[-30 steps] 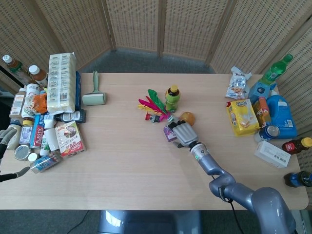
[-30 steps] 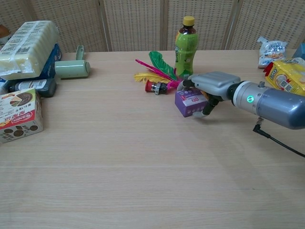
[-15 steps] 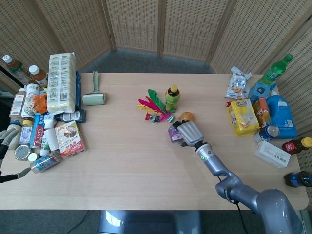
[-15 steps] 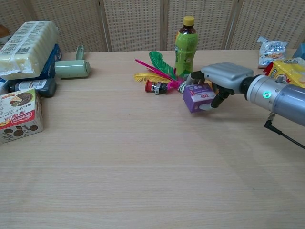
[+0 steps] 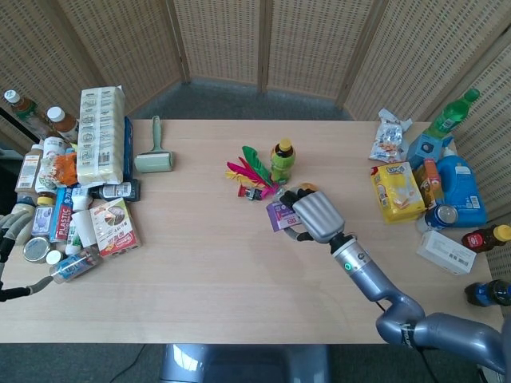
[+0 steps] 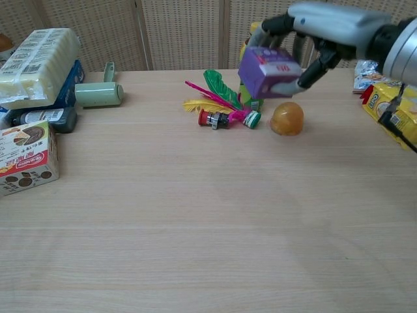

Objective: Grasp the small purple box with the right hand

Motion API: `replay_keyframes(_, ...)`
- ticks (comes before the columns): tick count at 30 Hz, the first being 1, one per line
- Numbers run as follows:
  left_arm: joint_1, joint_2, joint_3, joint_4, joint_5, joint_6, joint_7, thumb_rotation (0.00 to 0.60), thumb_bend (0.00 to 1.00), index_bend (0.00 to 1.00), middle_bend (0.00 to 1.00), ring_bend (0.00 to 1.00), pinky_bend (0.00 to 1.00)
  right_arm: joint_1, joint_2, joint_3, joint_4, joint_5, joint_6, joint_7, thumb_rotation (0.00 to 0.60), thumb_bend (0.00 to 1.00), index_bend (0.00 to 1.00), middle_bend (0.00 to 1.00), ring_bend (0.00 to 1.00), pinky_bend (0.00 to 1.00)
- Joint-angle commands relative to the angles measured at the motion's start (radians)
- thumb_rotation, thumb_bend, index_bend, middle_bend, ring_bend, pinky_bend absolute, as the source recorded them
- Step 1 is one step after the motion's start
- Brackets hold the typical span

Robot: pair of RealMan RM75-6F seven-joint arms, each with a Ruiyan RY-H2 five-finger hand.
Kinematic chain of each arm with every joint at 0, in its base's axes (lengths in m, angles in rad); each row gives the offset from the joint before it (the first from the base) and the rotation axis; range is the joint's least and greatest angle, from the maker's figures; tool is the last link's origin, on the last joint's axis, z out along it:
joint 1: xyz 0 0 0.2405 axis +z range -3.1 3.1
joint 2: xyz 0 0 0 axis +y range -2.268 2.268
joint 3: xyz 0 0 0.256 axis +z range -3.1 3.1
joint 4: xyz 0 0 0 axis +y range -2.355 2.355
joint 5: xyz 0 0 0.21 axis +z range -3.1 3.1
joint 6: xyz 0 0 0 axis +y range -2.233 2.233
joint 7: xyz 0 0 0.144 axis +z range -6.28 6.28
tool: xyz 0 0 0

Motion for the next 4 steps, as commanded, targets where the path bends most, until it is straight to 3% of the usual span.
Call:
replay_keyframes(1, -0.001, 0.001, 0.002, -0.001, 0.004, -0.001, 0.0, 0.6, 0.0, 0.0, 0.0, 0.0, 0.0, -0.015, 0.167, 0.082, -0.244, 0.127, -0.002, -0.088, 0.6, 0.41, 0.42, 0.51, 0.28, 0.47)
replay_keyframes(4, 0.0, 0.001, 0.002, -0.003, 0.007, 0.004, 0.002, 0.6, 0.0, 0.0, 0.0, 0.0, 0.0, -0.011, 0.193, 0.089, -0.288, 0.149, 0.001, -0.135, 0.6, 0.4, 0.42, 0.51, 0.28, 0.47)
